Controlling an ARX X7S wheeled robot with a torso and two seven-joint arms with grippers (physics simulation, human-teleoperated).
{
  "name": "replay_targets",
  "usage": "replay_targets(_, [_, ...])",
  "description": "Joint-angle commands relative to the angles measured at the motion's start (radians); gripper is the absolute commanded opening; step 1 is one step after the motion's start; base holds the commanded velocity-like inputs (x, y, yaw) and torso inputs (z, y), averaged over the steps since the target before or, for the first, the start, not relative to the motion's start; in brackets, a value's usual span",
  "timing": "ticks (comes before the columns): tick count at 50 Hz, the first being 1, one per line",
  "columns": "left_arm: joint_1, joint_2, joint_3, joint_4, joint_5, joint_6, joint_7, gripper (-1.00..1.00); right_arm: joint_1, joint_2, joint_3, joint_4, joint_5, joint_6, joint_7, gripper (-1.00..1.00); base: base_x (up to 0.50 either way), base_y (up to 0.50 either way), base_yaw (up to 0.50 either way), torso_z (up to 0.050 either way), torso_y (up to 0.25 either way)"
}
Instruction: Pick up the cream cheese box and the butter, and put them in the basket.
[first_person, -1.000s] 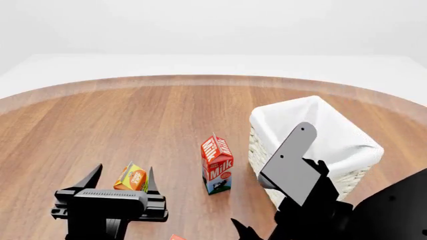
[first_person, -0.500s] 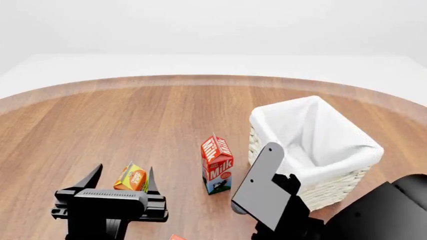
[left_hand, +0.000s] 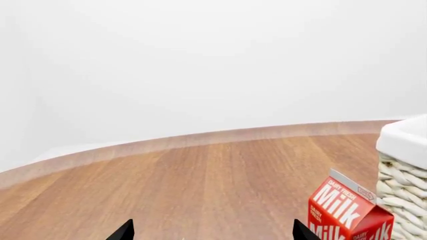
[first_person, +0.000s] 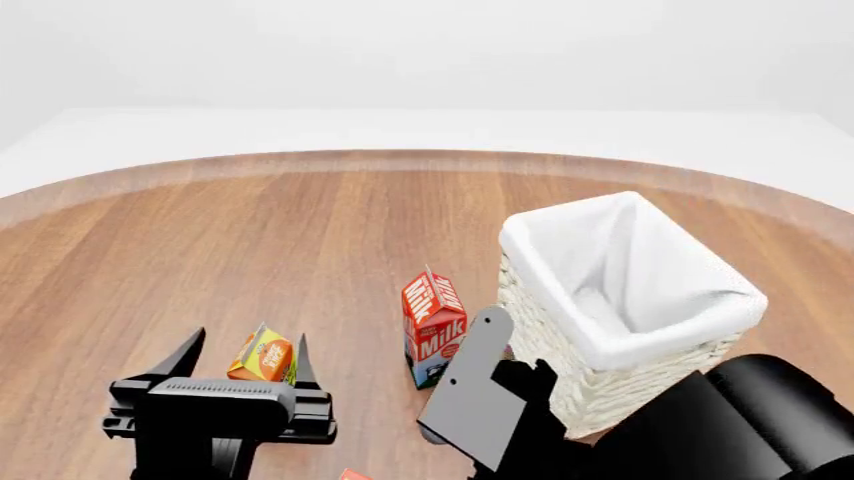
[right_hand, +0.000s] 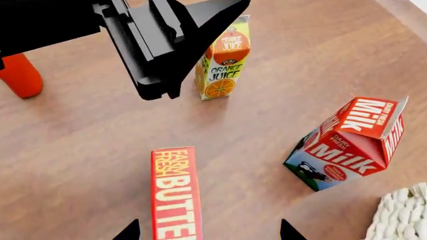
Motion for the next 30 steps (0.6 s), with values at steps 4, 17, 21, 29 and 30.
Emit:
replay_targets(4, [-0.002, -0.002, 0.0, 0.001, -0.005, -0.001, -0.004, 1.0, -0.035, -0.042, -0.026, 0.031, -0.062, -0.002, -0.038, 1.0, 0.0, 0.0, 0.0, 0.0, 0.0])
replay_targets(17, [-0.003, -0.006, 0.003, -0.001, -0.006, 0.002, -0.005, 1.0, -0.069, -0.066, -0.046, 0.05, -0.128, -0.008, -0.08, 1.0, 0.0, 0.0, 0.0, 0.0, 0.0])
replay_targets(21, [-0.002, -0.006, 0.003, -0.002, -0.006, 0.004, -0.006, 1.0, -0.076, -0.07, -0.052, 0.057, -0.145, -0.01, -0.086, 1.0, 0.0, 0.0, 0.0, 0.0, 0.0])
replay_targets(29, [-0.002, -0.006, 0.002, -0.002, -0.006, 0.008, -0.009, 1.0, -0.101, -0.075, -0.074, 0.063, -0.198, -0.007, -0.111, 1.0, 0.0, 0.0, 0.0, 0.0, 0.0])
replay_targets(30, [-0.002, -0.007, 0.002, -0.003, -0.007, 0.007, -0.009, 1.0, -0.103, -0.075, -0.076, 0.064, -0.202, -0.008, -0.113, 1.0, 0.0, 0.0, 0.0, 0.0, 0.0])
